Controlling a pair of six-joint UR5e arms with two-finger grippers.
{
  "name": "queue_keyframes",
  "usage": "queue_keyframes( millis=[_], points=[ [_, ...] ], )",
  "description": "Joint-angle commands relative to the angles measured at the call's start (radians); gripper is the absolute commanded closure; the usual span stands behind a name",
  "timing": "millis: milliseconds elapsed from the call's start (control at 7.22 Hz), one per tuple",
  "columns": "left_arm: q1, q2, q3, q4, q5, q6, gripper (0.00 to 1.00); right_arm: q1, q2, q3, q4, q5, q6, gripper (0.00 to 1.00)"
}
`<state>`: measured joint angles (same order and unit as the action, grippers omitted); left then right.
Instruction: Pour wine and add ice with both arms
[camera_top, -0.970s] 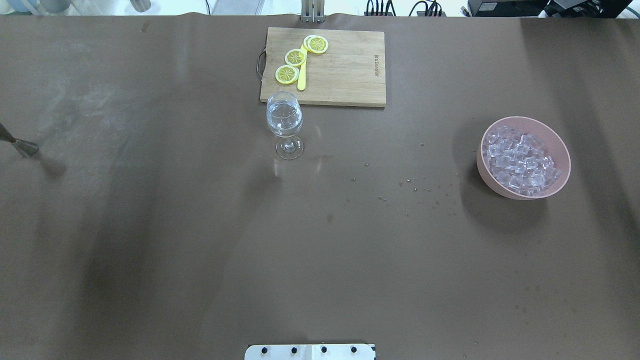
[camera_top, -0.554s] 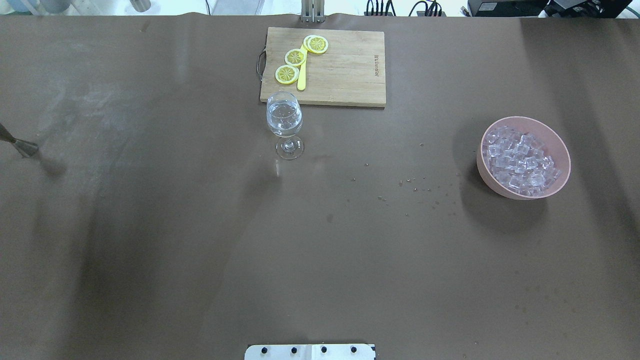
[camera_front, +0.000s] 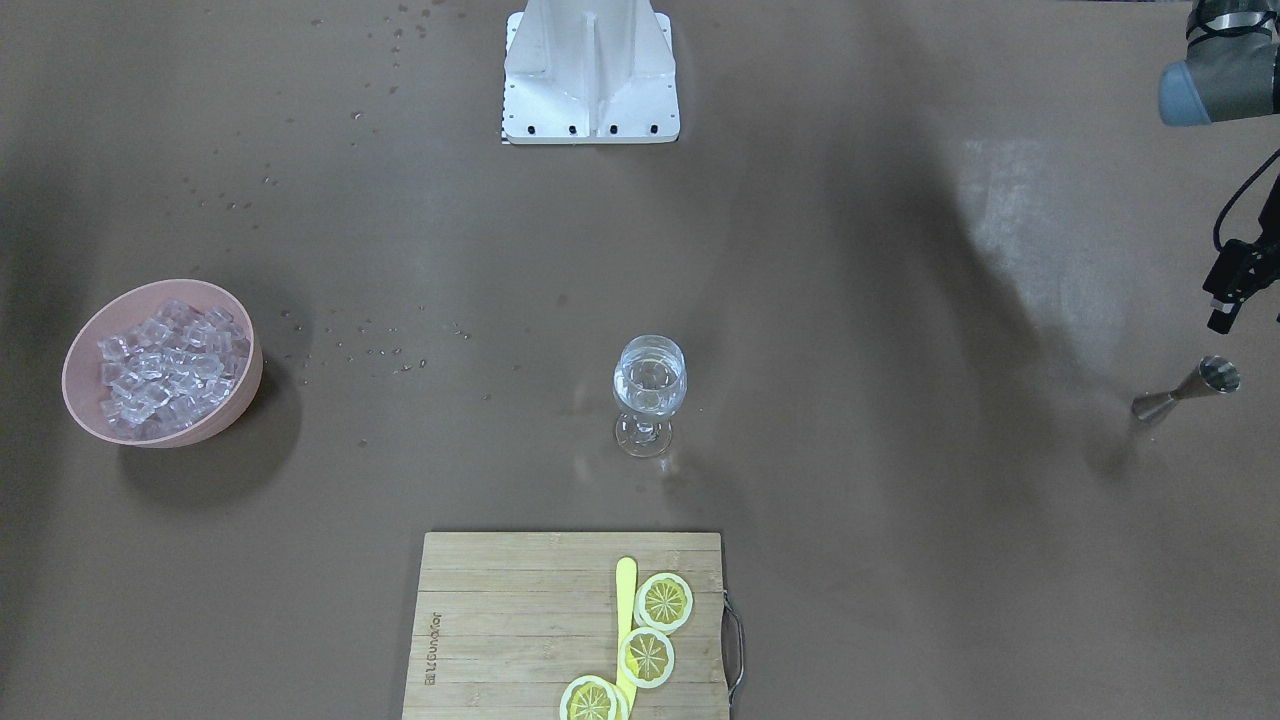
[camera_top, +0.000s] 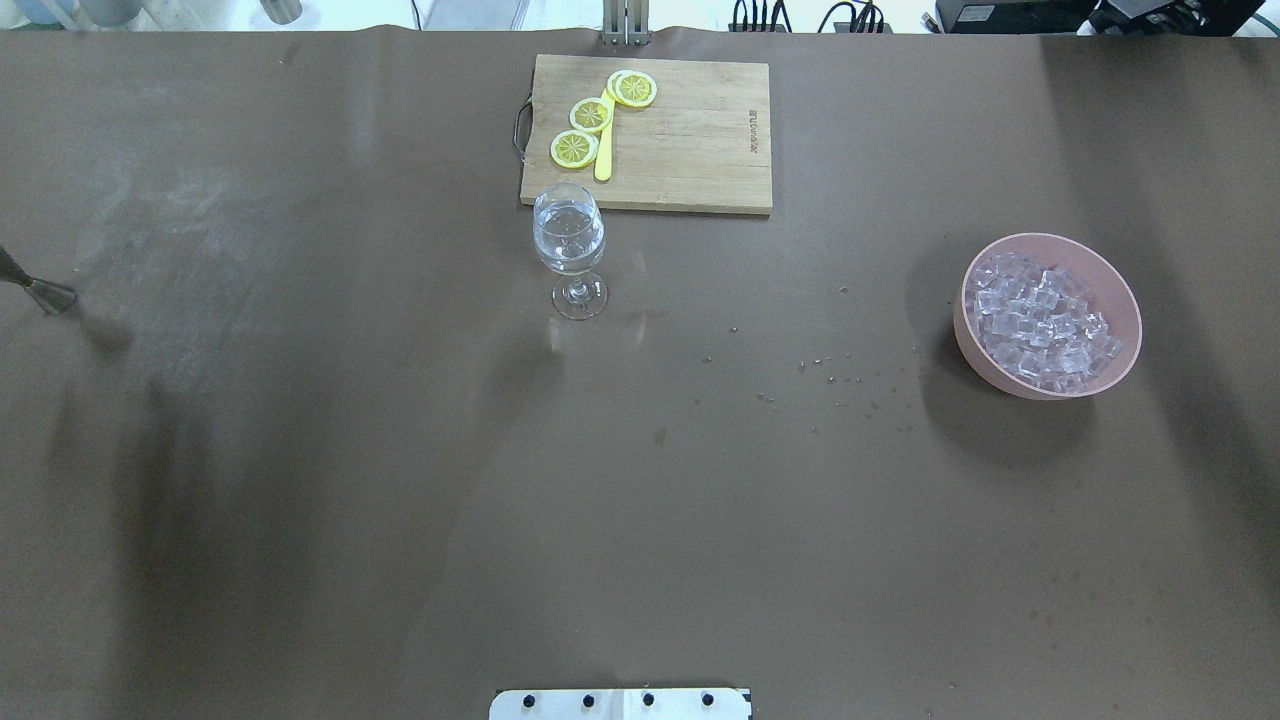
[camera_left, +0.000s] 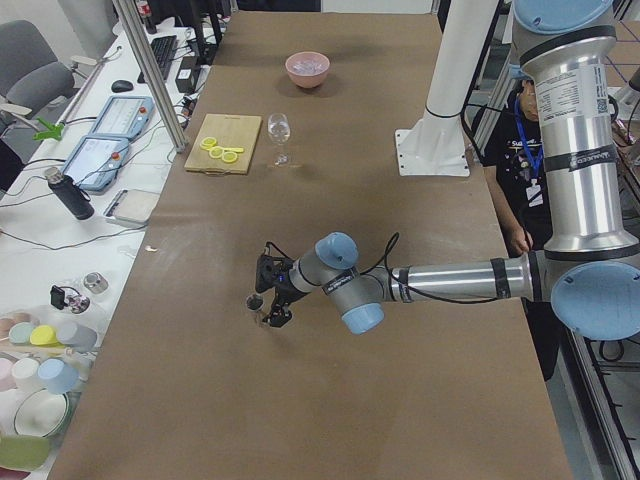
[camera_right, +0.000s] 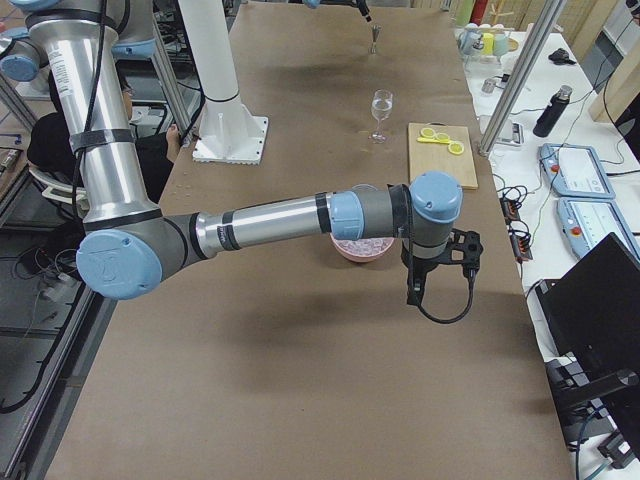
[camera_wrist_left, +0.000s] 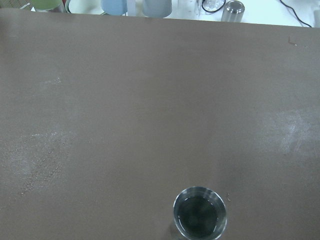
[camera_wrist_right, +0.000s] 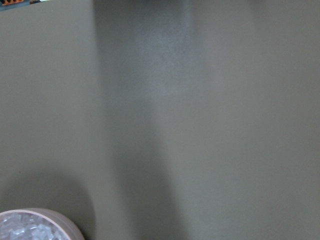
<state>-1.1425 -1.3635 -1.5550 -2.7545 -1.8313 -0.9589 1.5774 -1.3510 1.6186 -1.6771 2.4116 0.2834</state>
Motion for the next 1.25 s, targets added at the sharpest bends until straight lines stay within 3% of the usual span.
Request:
queue_keyframes(
  millis=[0,277,693,1108],
  points=[
    [0.076,0.007,0.032,-0.109,0.113,-0.093,0.02,-0.126,0.036,0.046,0.005,-0.018,0.169,0.0],
    [0.125,0.009,0.074,-0.16,0.22,-0.173,0.02,-0.251,0.087,0.044,0.019,-0.061,0.329,0.0],
    [0.161,0.006,0.108,-0.209,0.283,-0.195,0.02,-0.448,0.128,0.047,0.032,-0.162,0.486,0.02],
    [0.217,0.027,0.108,-0.212,0.371,-0.192,0.02,-0.606,0.127,0.046,0.137,-0.21,0.585,0.25]
  ],
)
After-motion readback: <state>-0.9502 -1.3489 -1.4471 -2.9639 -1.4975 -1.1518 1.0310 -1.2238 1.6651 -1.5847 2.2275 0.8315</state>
